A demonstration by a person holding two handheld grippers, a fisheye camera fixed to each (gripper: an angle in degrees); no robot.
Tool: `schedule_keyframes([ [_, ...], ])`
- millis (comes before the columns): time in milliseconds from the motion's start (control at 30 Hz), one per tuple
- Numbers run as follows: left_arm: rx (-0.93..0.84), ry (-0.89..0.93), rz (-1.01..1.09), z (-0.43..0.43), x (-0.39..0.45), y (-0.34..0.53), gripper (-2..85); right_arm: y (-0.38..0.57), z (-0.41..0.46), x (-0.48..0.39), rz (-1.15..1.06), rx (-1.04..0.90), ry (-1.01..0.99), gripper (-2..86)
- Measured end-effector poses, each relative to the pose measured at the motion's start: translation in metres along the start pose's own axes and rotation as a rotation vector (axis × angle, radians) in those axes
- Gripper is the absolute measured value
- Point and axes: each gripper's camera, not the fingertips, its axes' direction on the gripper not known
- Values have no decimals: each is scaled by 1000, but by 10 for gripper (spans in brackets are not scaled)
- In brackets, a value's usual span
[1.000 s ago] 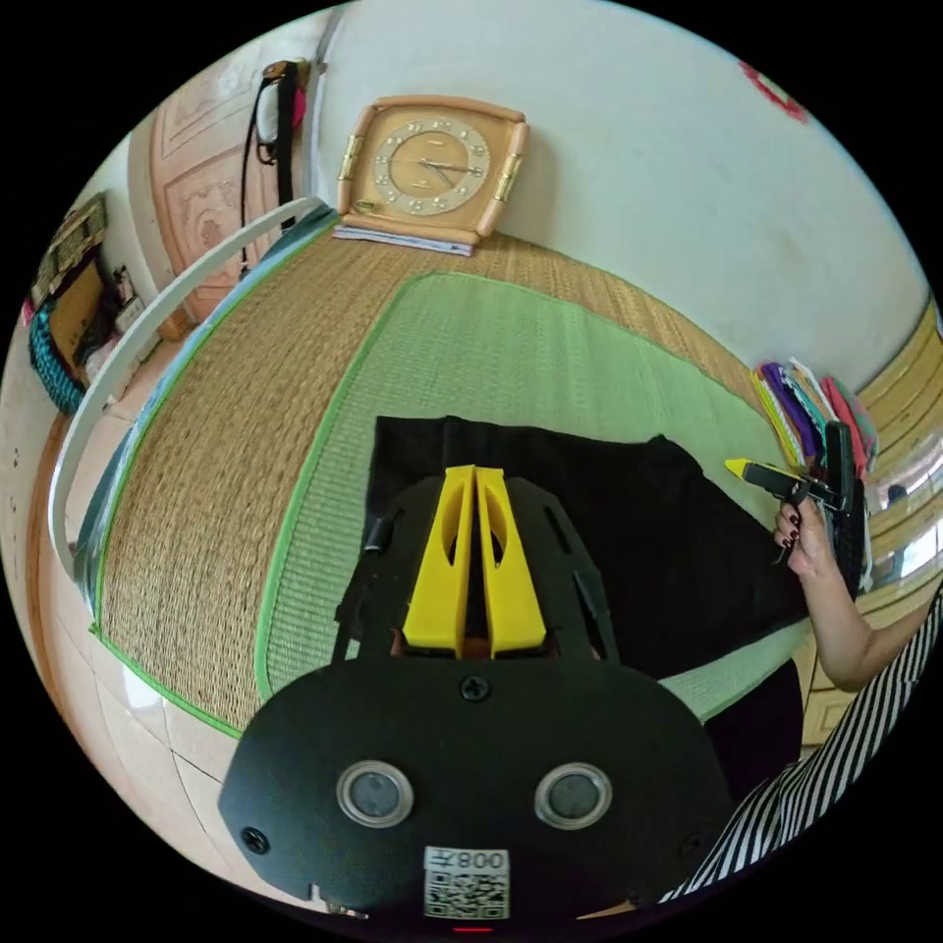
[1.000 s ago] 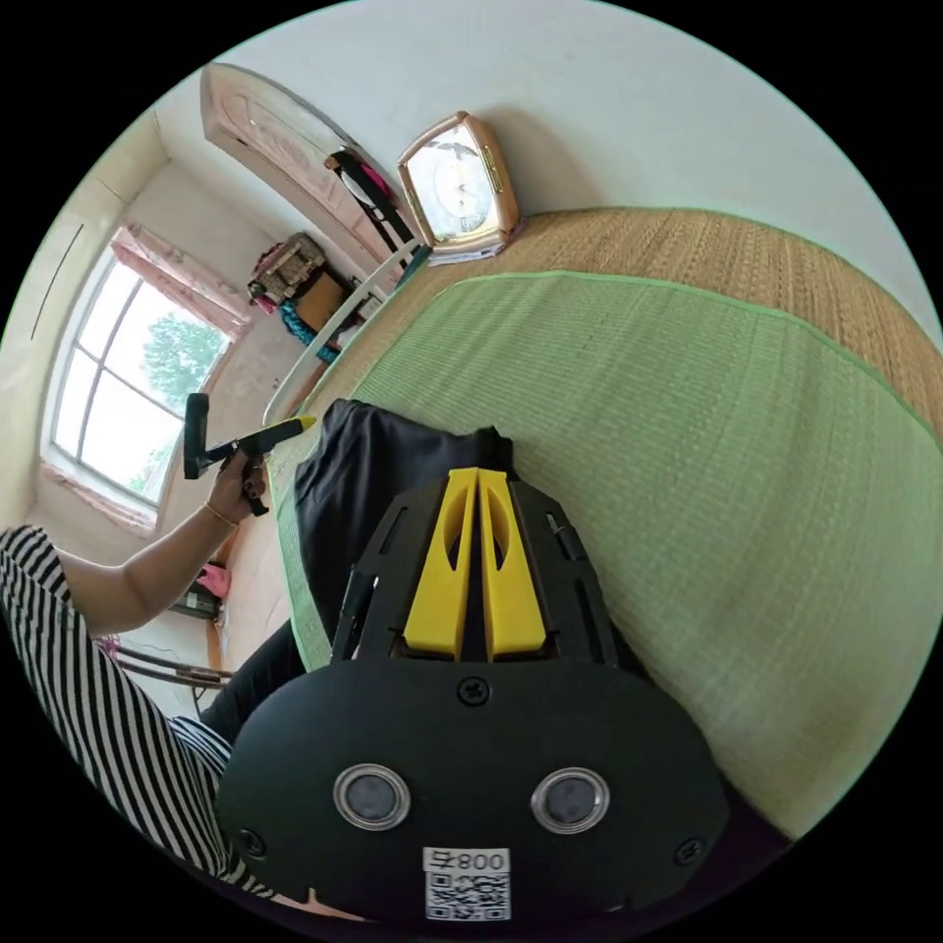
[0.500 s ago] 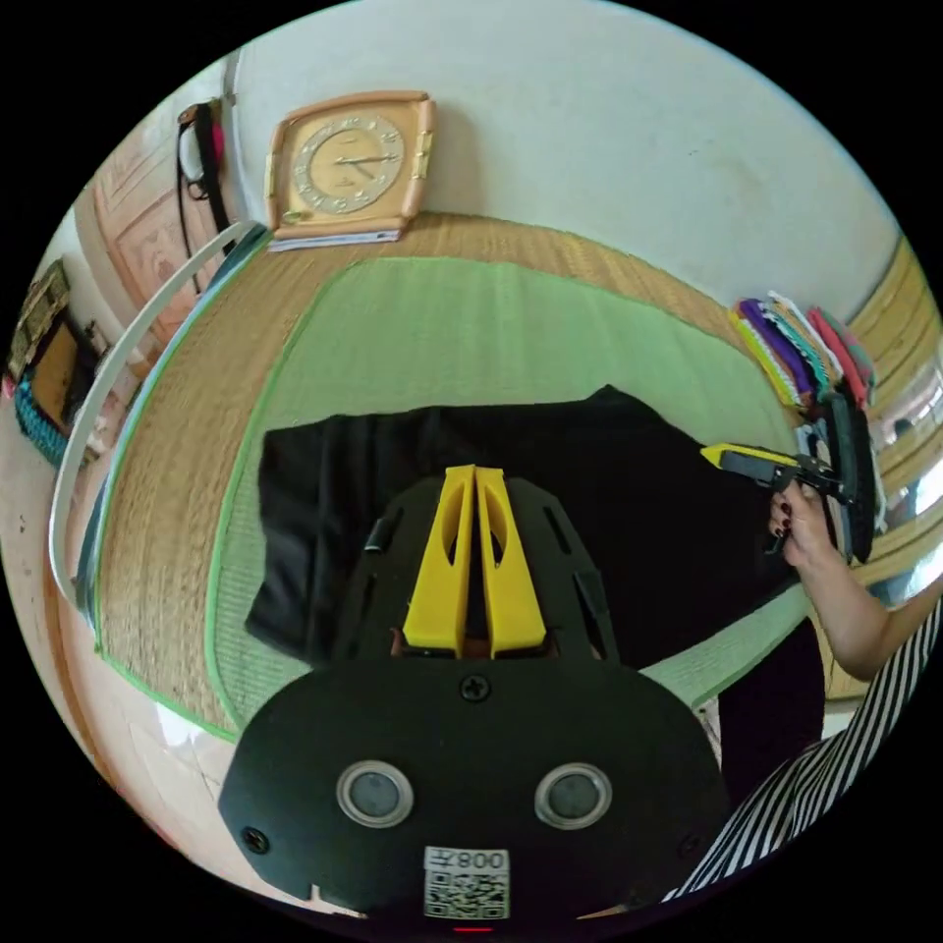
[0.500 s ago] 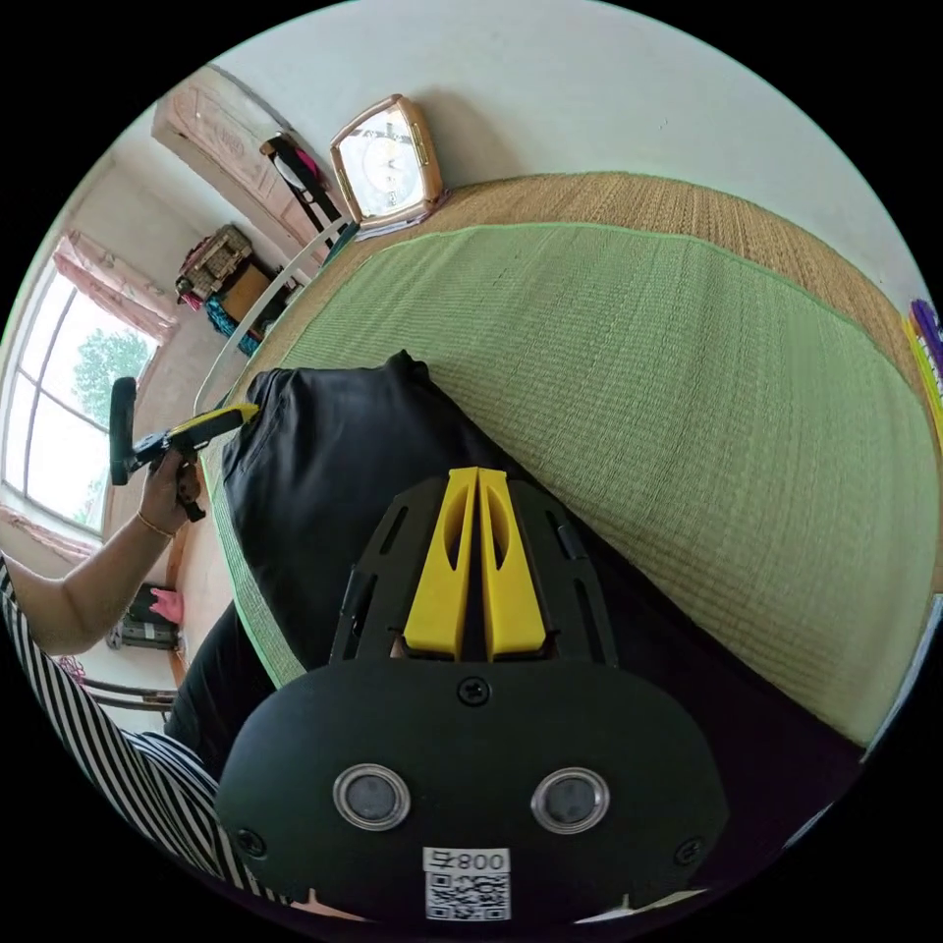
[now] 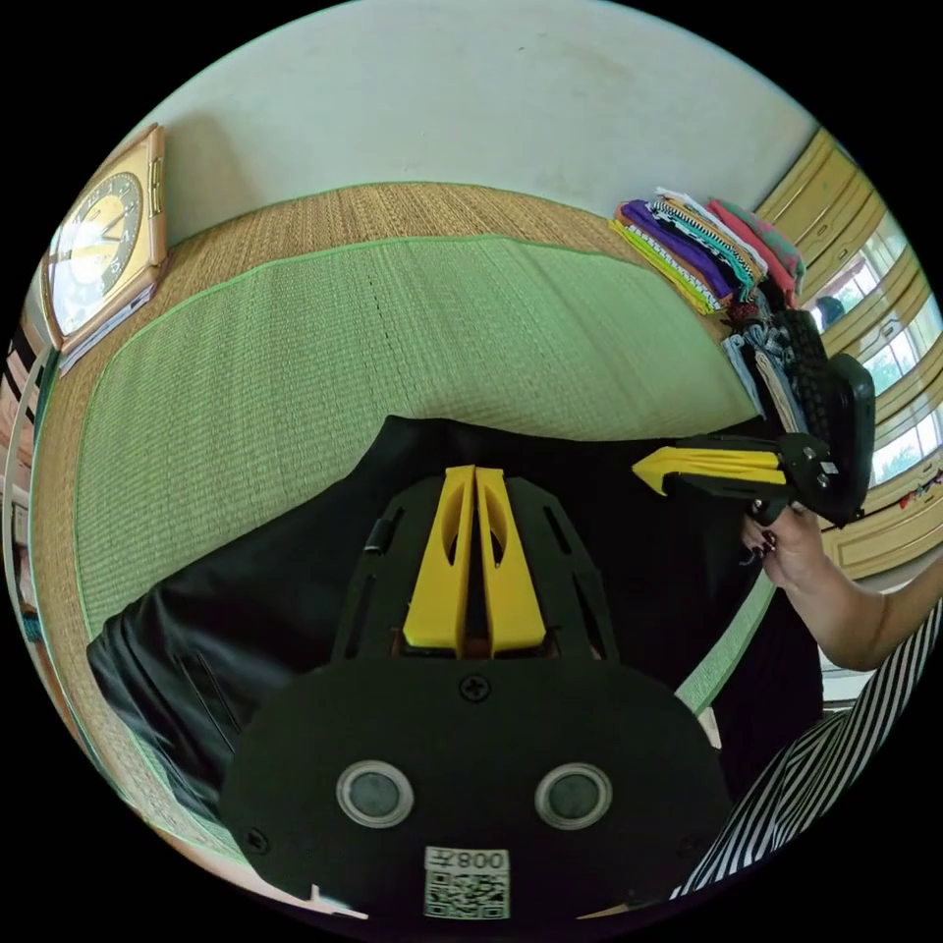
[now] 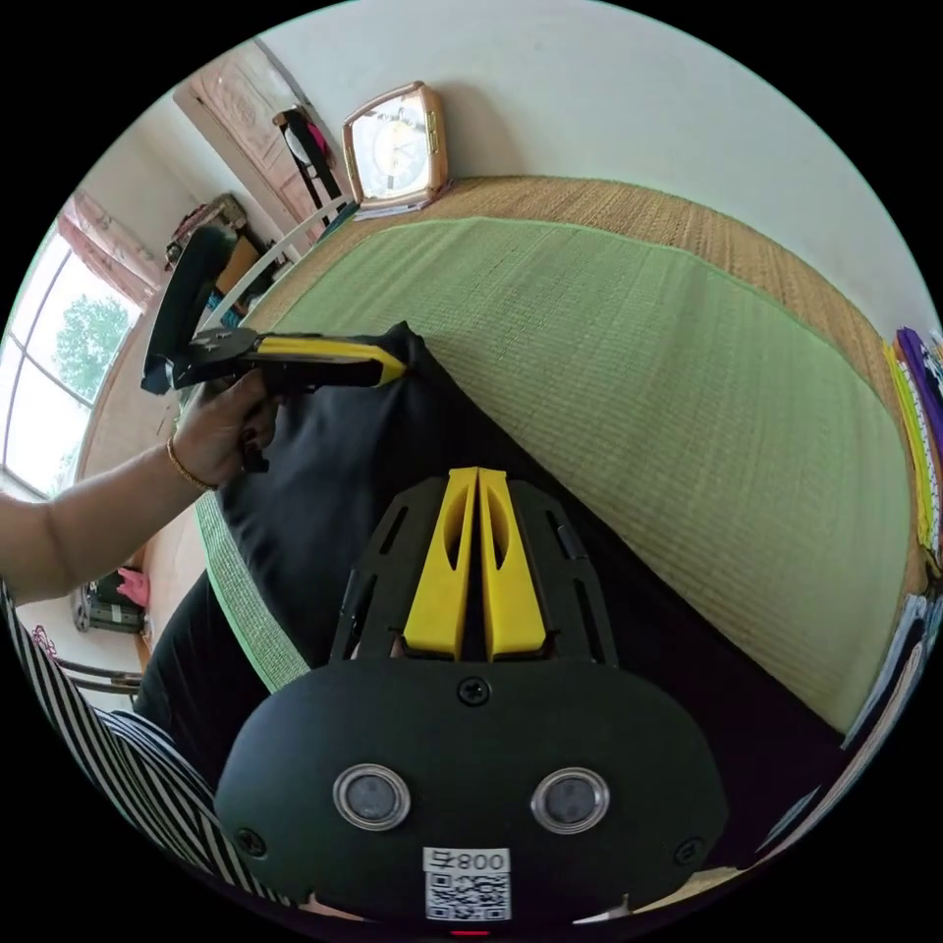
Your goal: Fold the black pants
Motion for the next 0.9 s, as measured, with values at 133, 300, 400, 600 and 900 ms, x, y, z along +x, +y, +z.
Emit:
schedule_keyframes([
  [133, -21, -23, -6, 29, 9, -15, 0, 21, -13, 14, 82, -47, 90, 1],
  [300, -48, -46, -31, 50, 24, -39, 0, 34, -45, 25, 146, -12, 28, 2],
  [400, -35, -79, 9, 59, 40, -48, 0, 54, -78, 20, 155, 27, 115, 1],
  [600, -84, -52, -57, 99, 48, -66, 1, 80, -98, 50, 280, -14, 38, 1],
  [900, -135, -166, -61, 145, 87, -98, 0, 101, -150, 31, 246, -2, 26, 0],
])
